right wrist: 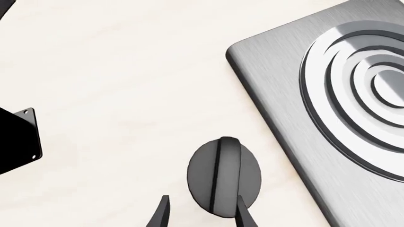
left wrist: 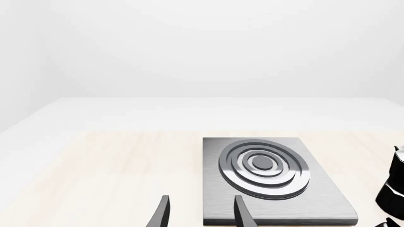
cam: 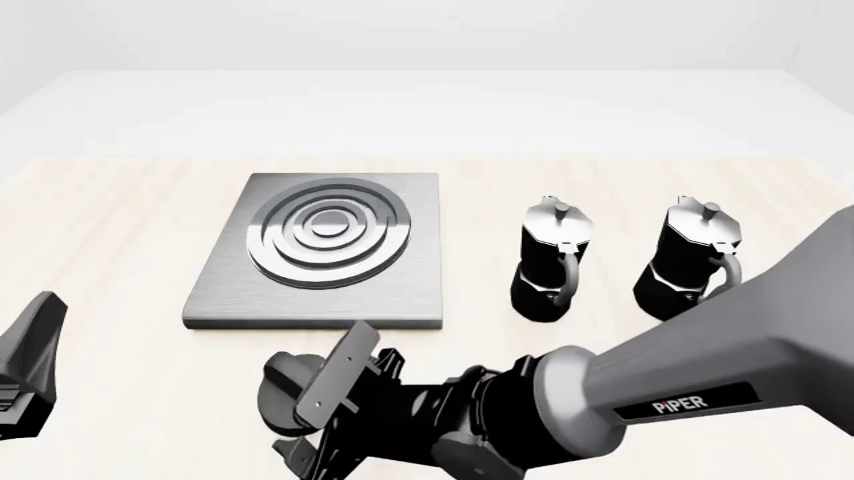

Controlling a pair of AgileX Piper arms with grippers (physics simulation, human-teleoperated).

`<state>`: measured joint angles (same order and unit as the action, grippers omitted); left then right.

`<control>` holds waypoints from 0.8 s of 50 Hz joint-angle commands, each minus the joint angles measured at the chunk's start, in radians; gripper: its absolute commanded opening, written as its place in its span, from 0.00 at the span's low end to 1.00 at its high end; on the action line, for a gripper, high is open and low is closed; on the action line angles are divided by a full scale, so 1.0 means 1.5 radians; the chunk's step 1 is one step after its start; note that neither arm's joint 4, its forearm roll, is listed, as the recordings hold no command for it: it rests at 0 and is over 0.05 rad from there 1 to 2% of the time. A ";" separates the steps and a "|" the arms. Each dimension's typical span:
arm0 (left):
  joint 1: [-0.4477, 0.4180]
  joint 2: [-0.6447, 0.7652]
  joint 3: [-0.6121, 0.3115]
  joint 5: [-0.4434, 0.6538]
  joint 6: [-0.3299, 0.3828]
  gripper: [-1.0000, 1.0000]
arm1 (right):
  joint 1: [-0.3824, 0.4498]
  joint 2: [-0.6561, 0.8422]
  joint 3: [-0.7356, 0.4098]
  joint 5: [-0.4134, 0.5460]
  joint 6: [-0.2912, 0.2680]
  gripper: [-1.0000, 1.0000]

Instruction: Turn off the stove.

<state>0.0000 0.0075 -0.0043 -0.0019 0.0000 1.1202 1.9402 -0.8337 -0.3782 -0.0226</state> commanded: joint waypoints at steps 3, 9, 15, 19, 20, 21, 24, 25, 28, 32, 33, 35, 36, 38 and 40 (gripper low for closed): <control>0.000 0.000 0.000 0.000 0.000 1.00 | 0.015 0.004 -0.013 0.010 0.003 1.00; 0.000 0.000 0.000 0.000 0.000 1.00 | 0.023 0.002 -0.024 0.022 0.001 1.00; 0.000 0.000 0.000 0.000 0.000 1.00 | 0.026 0.005 -0.030 0.025 0.001 1.00; 0.000 0.000 0.000 0.000 0.000 1.00 | 0.029 0.010 -0.035 0.026 0.003 1.00; 0.000 0.000 0.000 0.000 0.000 1.00 | 0.031 0.011 -0.036 0.028 0.004 1.00; 0.000 0.000 0.000 0.000 0.000 1.00 | 0.033 0.012 -0.038 0.028 0.004 1.00; 0.000 0.000 0.000 0.000 0.000 1.00 | 0.037 0.014 -0.042 0.031 0.006 1.00; 0.000 0.000 0.000 0.000 0.000 1.00 | 0.042 0.017 -0.047 0.034 0.006 1.00; 0.000 0.000 0.000 0.000 0.000 1.00 | 0.046 0.017 -0.052 0.038 0.006 1.00; 0.000 0.000 0.000 0.000 0.000 1.00 | 0.050 0.012 -0.056 0.044 0.005 1.00; 0.000 0.000 0.000 0.000 0.000 1.00 | 0.052 0.010 -0.056 0.046 0.004 1.00; 0.000 0.000 0.000 0.000 0.000 1.00 | 0.053 0.008 -0.055 0.047 0.004 1.00; 0.000 0.000 0.000 0.000 0.000 1.00 | 0.055 0.006 -0.055 0.048 0.004 1.00; 0.000 0.000 0.000 0.000 0.000 1.00 | 0.055 0.004 -0.054 0.049 0.004 1.00; 0.000 0.000 0.000 0.000 0.000 1.00 | 0.055 -0.002 -0.049 0.049 0.004 1.00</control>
<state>0.0000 0.0075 -0.0043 -0.0019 0.0000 1.1677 1.9481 -0.8853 -0.3125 -0.0459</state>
